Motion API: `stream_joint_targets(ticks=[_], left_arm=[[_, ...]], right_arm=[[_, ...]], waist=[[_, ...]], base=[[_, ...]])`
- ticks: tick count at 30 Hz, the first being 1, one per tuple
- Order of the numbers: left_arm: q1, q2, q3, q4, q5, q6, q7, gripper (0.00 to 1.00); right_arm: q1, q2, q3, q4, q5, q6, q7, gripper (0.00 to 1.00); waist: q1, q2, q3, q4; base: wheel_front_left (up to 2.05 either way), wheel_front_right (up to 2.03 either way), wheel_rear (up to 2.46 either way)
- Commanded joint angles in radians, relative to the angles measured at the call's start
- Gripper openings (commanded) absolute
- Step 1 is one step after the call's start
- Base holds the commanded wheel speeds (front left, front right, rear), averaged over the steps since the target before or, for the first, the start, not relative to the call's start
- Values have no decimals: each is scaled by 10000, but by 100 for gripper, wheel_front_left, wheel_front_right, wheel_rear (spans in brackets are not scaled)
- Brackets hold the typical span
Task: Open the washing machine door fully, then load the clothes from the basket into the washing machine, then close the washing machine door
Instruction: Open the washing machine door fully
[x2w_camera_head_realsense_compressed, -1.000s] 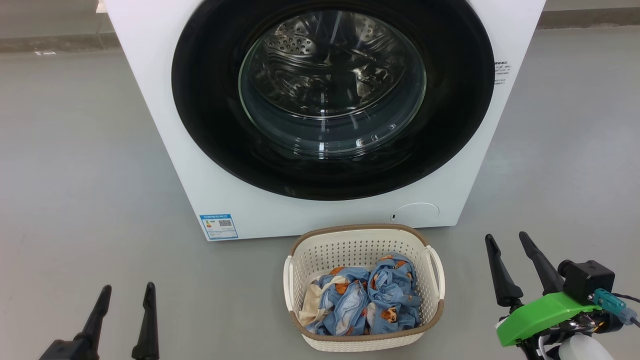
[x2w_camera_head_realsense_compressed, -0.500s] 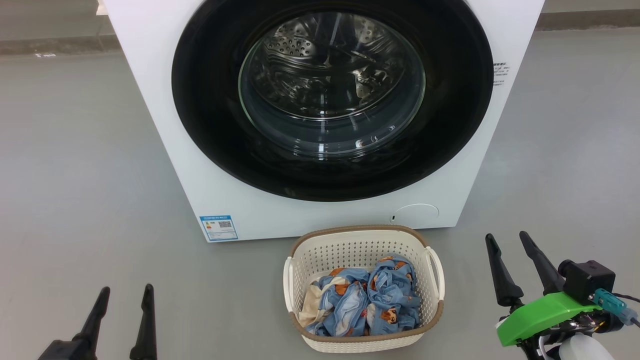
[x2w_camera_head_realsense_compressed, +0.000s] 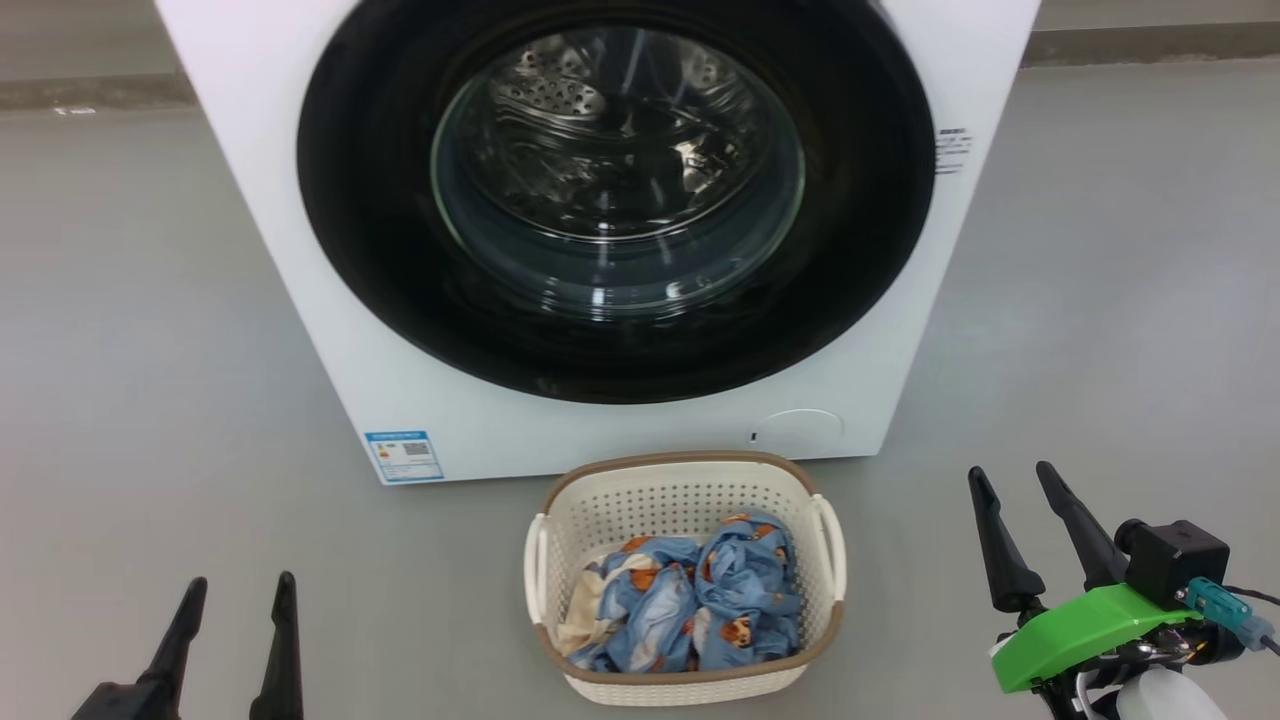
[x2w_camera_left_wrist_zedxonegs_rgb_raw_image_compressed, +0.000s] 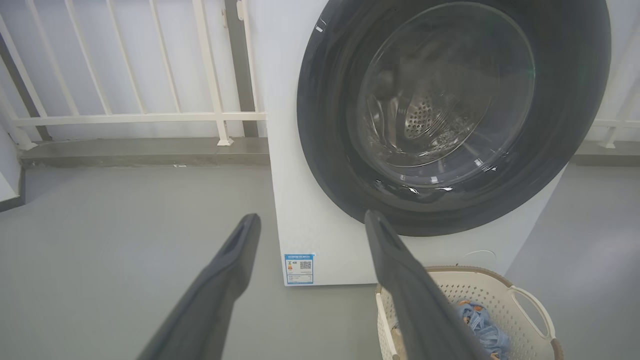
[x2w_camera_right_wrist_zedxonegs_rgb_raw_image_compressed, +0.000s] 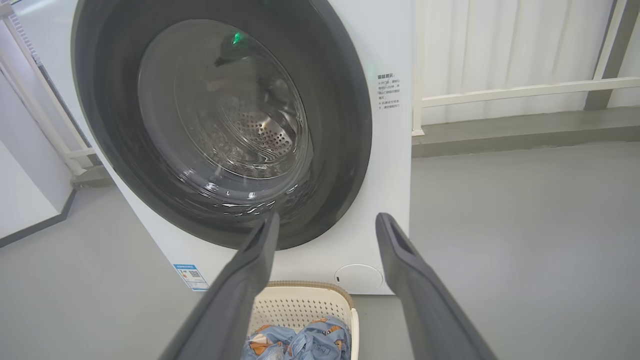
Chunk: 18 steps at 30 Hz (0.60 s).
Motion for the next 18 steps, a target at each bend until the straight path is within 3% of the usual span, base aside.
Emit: stream_joint_targets(ticks=[1, 18], left_arm=[[-413, 86, 362, -165, 115, -17, -107, 100], [-483, -32, 508, -107, 163, -25, -107, 100]], right_arm=[[-224, -138, 162, -272, -140, 75, -124, 100], [-231, -93, 172, -298, -135, 75, -124, 100]], waist=[[0, 0, 11, -5], [0, 0, 110, -69]], base=[[110, 136, -246], [107, 135, -242]])
